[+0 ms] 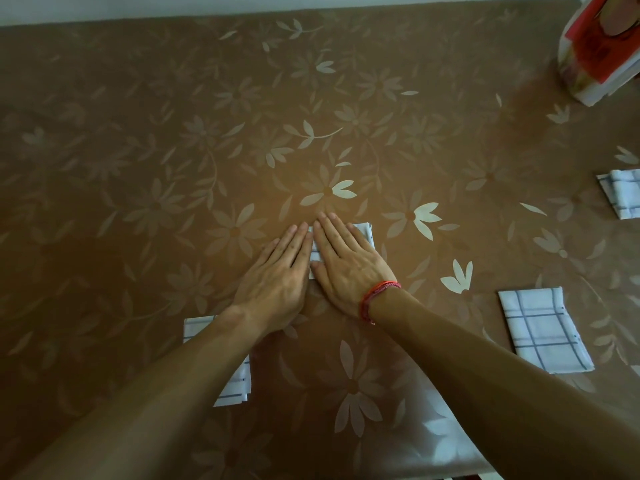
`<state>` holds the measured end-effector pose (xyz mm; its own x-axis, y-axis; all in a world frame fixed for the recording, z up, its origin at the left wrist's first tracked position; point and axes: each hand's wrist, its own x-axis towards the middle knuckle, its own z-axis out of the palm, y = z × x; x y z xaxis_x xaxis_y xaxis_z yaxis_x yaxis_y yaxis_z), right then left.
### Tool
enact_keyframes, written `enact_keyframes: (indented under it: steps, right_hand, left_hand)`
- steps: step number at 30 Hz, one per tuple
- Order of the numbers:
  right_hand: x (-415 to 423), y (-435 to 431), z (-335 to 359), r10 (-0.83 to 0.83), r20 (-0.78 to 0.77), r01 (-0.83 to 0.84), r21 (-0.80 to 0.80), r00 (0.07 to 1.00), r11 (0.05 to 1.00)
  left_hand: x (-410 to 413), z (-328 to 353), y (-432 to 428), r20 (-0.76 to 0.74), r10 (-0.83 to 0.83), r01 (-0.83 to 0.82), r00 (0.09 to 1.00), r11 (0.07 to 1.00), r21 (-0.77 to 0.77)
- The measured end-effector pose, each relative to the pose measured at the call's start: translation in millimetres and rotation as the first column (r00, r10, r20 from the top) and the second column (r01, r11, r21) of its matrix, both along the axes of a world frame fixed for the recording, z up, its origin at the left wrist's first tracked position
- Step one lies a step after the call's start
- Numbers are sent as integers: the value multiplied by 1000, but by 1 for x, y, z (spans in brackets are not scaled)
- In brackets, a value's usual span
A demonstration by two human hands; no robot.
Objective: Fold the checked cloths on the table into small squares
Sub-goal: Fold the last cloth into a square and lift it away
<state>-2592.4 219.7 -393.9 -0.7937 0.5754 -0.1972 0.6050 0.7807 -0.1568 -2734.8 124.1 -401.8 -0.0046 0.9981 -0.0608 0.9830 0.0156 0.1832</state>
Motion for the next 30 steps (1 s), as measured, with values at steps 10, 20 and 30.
enact_keyframes:
  steps: [10, 20, 30]
  right_hand:
    - [65, 24, 4, -70, 37, 69, 32, 997, 997]
    - [64, 23, 0, -81, 27, 80, 23, 996, 997]
    - [59, 25, 14, -92, 26, 92, -12, 995, 996]
  left_hand:
    - [1, 4, 1, 55, 39, -37, 998, 999, -36]
    - [4, 10, 4, 110, 78, -69, 991, 994, -83]
    - [6, 36, 33, 234, 216, -217, 948, 976, -21]
